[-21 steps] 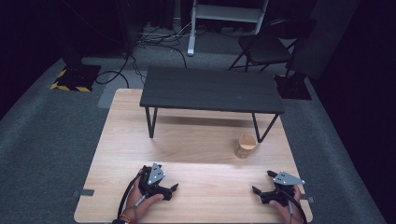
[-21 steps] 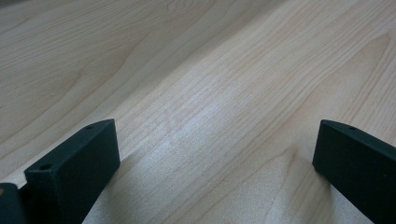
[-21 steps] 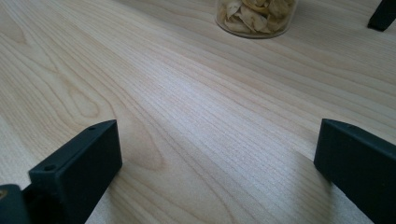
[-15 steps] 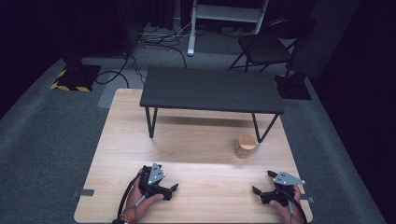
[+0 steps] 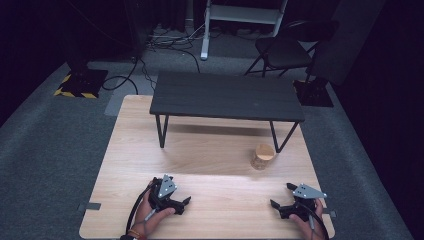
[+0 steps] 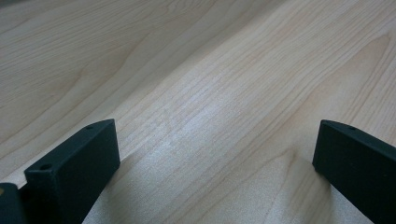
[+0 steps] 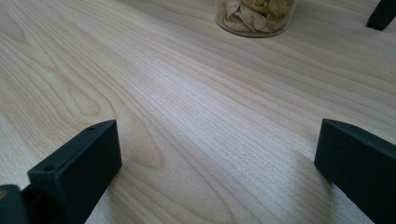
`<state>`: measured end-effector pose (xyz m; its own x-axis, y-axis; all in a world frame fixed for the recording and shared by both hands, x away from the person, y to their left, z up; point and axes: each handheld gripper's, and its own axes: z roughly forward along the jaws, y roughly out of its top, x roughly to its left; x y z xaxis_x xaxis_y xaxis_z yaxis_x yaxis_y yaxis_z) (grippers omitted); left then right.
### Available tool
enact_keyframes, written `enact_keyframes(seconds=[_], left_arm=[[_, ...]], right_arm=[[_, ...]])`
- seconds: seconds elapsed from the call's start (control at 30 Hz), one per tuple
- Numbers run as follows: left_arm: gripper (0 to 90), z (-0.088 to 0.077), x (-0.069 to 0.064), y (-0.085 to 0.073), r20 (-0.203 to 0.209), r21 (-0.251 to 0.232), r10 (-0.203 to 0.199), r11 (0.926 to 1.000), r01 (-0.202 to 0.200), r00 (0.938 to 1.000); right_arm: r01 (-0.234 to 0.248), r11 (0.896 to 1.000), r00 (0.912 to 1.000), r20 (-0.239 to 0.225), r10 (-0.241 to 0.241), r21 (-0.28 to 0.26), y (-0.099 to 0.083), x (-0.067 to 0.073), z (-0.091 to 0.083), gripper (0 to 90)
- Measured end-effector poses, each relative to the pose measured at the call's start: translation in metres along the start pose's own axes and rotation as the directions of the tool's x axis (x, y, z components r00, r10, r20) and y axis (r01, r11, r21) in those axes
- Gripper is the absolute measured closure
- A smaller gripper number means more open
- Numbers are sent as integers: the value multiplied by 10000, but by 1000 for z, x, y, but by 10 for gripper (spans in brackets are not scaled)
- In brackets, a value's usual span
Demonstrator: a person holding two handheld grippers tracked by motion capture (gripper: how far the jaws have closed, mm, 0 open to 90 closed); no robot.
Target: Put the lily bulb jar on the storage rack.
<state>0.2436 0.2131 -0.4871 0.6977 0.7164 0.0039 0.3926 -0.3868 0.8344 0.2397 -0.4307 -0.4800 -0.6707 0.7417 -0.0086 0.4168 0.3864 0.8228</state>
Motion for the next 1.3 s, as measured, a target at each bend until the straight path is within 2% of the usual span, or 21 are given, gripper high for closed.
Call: enact_keyframes(seconds=[0.13, 0.2, 0.23, 0.27, 0.43, 0.5, 0.57, 0.63, 0.67, 0.7, 0.8, 1.0, 1.1, 1.17, 1.3], left_arm=[[5, 0, 0, 0, 0, 0, -6, 10000, 6, 10000], [5, 0, 0, 0, 1, -1, -10, 10000, 10, 10000], [5, 0, 0, 0, 1, -1, -8, 10000, 8, 10000], [5, 0, 0, 0, 0, 0, -9, 10000, 9, 10000], [5, 0, 0, 0, 0, -2, -12, 10000, 12, 10000], [5, 0, 0, 0, -5, 0, -10, 10000, 10, 10000], [5, 0, 0, 0, -10, -1, -12, 10000, 12, 10000], [5, 0, 0, 0, -10, 1, -13, 10000, 13, 10000], [5, 0, 0, 0, -11, -8, -9, 10000, 9, 10000], [5, 0, 0, 0, -11, -8, -9, 10000, 9, 10000], [5, 0, 0, 0, -14, -2, -18, 10000, 18, 10000], [5, 1, 0, 0, -28, -3, -22, 10000, 22, 10000], [5, 1, 0, 1, -59, -1, -70, 10000, 70, 10000], [5, 1, -1, 1, -75, 0, -79, 10000, 79, 9999], [5, 1, -1, 1, -77, 1, -78, 10000, 78, 9999]], right_arm=[[-2, 10000, 10000, 80, 2, 21, 1, 0, 0, 2], [-42, 9999, 9990, 436, 37, 115, 5, 5, 2, 1], [-60, 9998, 9990, 451, 51, 201, 8, 5, 2, 3], [-20, 9999, 9997, 253, 17, 128, 10, 1, 3, 5], [161, 9998, 9998, 76, -161, -65, 19, -3, 5, 4], [337, 9992, 9994, -15, -338, -196, 28, -5, 7, 5], [613, 9980, 9981, -20, -613, -154, 41, -6, 10, 4], [677, 9977, 9976, -117, -678, -87, 54, -11, 14, 6], [831, 9965, 9965, 43, -830, -56, 67, -11, 18, 4], [831, 9965, 9965, 43, -830, -56, 67, -11, 18, 4], [942, 9955, 9955, -53, -941, 56, 85, -17, 25, 5], [470, 9987, 9989, -29, -469, 219, 111, -29, 40, 6], [274, 9994, 9996, -9, -274, 204, 117, -30, 43, 6], [299, 9993, 9993, -246, -294, 203, 123, -34, 46, 6], [283, 9988, 9995, -142, -278, 396, 134, -34, 56, 7]])
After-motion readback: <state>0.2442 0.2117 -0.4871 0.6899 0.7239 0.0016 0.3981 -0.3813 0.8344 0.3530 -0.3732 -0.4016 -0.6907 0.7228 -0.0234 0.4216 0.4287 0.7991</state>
